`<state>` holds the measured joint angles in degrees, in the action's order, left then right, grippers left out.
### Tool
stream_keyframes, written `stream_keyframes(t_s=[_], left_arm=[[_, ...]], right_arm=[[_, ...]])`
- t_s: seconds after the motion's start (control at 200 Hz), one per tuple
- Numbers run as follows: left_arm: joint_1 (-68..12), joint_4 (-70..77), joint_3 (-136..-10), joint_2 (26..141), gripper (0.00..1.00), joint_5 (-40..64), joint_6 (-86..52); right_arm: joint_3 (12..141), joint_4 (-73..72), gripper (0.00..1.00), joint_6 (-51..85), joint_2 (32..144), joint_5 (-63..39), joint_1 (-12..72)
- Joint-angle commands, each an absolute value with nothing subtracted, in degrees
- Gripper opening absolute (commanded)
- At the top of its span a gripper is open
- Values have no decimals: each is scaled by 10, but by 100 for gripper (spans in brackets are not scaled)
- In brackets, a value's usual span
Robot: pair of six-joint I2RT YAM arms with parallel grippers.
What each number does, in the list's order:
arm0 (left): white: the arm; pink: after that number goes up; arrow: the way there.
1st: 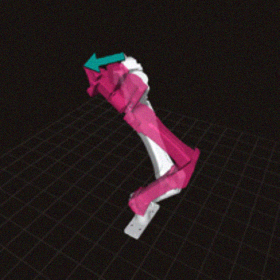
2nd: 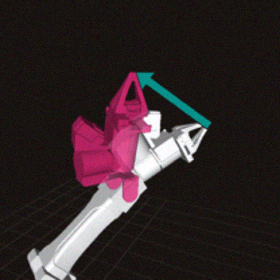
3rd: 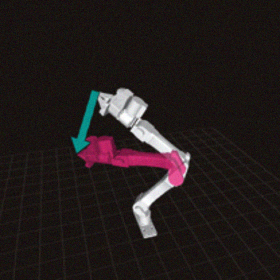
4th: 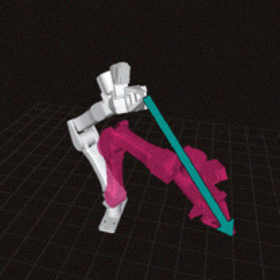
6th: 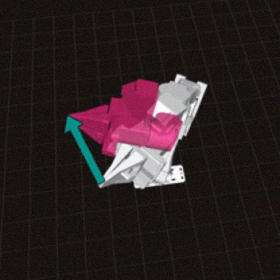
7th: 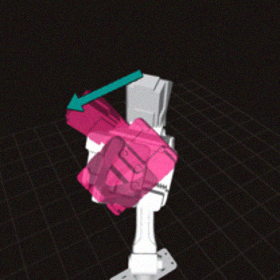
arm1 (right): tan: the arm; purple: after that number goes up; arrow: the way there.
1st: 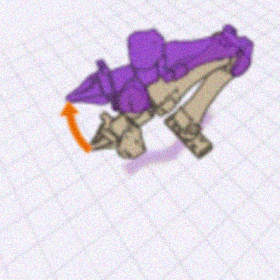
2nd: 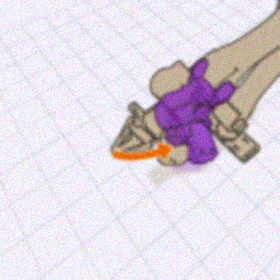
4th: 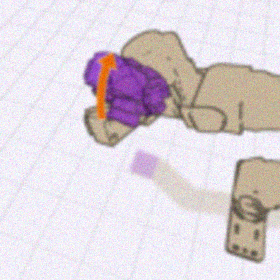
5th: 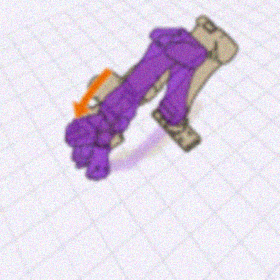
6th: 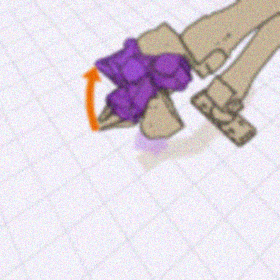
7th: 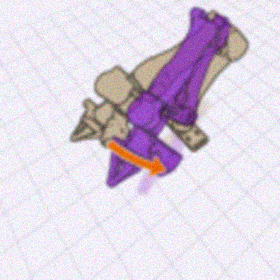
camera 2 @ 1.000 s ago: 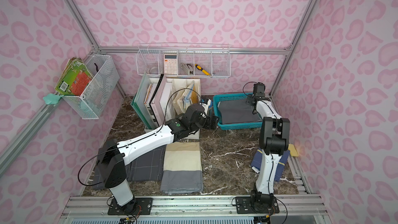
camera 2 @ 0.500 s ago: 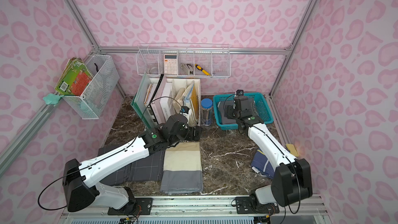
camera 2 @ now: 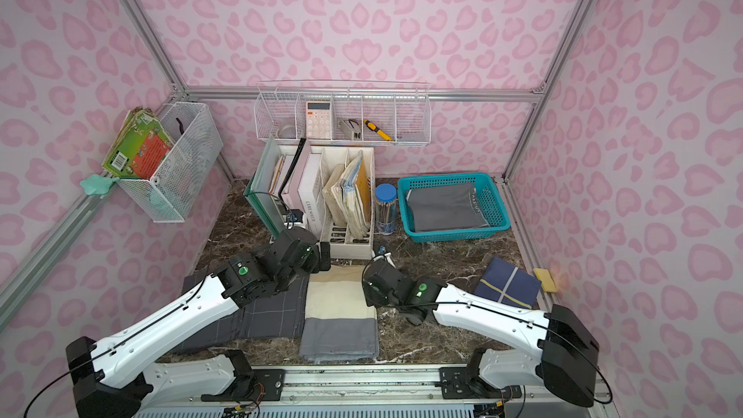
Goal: Put the folded pillowcase in the basket
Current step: Adjust the pillowcase at the center of the board.
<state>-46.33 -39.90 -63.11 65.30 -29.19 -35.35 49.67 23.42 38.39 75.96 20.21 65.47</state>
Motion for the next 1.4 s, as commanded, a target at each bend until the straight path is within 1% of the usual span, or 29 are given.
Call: stream_keyframes(t_s=[0.0,0.135,0.32,0.5,0.59,0.68,0.845,0.925,0.99,1.1,1.255,1.305,1.395], left_arm=[[-451,-429,-614,632,99,-313,-368],[-430,-436,-583,603,99,-317,-378],[-401,-457,-538,574,99,-297,-390],[-366,-432,-494,570,99,-217,-398],[-365,-421,-492,592,99,-185,-396],[-365,-412,-495,623,99,-153,-397],[-365,-399,-509,685,99,-79,-392],[-367,-385,-513,716,99,-48,-391],[-375,-374,-516,735,99,-35,-391],[-389,-360,-524,762,99,-29,-385],[-394,-338,-543,813,99,0,-372],[-394,-332,-549,832,98,6,-369],[-395,-327,-559,864,94,17,-364]], right_arm=[[517,244,86,437,811,218,696],[547,261,87,450,879,210,734],[548,276,86,479,933,193,754],[538,319,86,511,964,201,751],[510,343,87,536,954,205,737],[461,349,86,551,925,193,697],[415,361,86,543,830,211,607],[412,360,85,524,782,215,583],[415,344,84,503,750,209,593],[414,289,82,477,723,182,648],[401,252,80,524,749,139,685],[393,246,80,535,758,140,696],[387,271,79,569,770,154,693]])
